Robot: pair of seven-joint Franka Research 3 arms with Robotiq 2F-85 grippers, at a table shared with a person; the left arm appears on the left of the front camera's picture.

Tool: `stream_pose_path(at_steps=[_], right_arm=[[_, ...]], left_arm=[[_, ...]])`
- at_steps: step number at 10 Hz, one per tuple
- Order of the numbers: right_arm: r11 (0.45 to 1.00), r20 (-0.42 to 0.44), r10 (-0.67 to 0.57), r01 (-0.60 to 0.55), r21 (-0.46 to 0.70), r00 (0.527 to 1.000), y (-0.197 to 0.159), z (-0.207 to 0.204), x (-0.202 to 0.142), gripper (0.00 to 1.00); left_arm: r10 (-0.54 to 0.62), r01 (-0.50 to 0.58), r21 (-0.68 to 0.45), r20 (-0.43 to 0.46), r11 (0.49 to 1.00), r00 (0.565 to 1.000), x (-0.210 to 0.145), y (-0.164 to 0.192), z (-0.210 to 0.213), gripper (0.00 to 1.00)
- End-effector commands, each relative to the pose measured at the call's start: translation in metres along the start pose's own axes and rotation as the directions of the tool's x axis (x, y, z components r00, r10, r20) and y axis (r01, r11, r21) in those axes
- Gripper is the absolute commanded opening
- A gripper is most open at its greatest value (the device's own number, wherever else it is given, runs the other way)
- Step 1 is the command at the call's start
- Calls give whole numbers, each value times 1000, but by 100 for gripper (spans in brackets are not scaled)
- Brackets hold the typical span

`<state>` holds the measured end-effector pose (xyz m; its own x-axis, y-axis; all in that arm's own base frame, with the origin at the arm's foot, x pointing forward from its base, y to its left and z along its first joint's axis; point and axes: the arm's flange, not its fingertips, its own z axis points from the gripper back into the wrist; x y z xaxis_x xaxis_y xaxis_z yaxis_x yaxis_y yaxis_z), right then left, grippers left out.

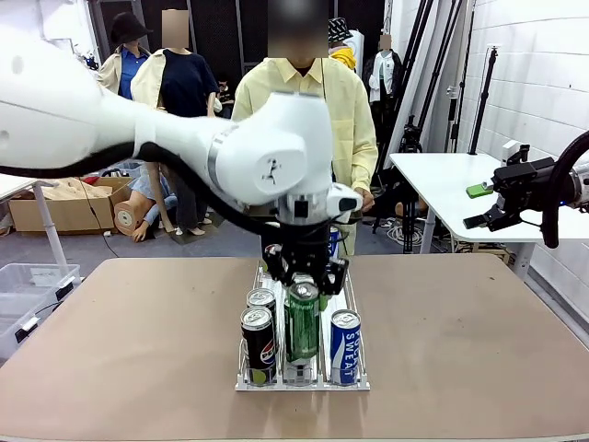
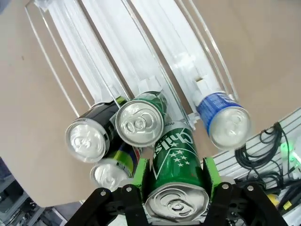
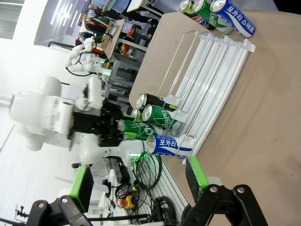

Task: Retrieve and hand over the desired beverage to the person.
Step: Pick up another can of the same type that the person held from the Automatic Can Dispenser.

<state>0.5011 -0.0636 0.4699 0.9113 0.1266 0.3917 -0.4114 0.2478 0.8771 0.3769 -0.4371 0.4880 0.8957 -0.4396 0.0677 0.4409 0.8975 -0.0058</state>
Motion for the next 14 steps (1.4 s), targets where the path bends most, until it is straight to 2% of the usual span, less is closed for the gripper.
stream_pose_path(at_steps=[1, 4, 6, 8, 10, 11, 14], right_arm=[[1000, -1, -1, 1, 4, 1000, 1, 0, 0, 100], [1000, -1, -1, 1, 4, 1000, 1, 0, 0, 100], [1000, -1, -1, 1, 4, 1000, 1, 0, 0, 100], [1000, -1, -1, 1, 4, 1000, 1, 0, 0, 100], [1000, -1, -1, 1, 4, 1000, 1, 0, 0, 100], [1000, -1, -1, 1, 4, 1000, 1, 0, 0, 100], [1000, -1, -1, 1, 4, 1000, 1, 0, 0, 100]], left_arm=[[-1, 1, 17, 23, 1000, 1000, 1, 0, 39, 30], [-9, 7, 55, 37, 998, 999, -11, 7, 92, 30], [2, -6, 65, 69, 998, 998, -28, 31, 119, 30], [3, -9, 61, 101, 998, 995, -64, 63, 147, 30], [20, -29, 81, 110, 996, 994, -88, 96, 157, 30], [-4, -5, 78, 121, 997, 993, -95, 115, 154, 30], [-2, -1, 20, 125, 1000, 992, -99, 170, 142, 30]])
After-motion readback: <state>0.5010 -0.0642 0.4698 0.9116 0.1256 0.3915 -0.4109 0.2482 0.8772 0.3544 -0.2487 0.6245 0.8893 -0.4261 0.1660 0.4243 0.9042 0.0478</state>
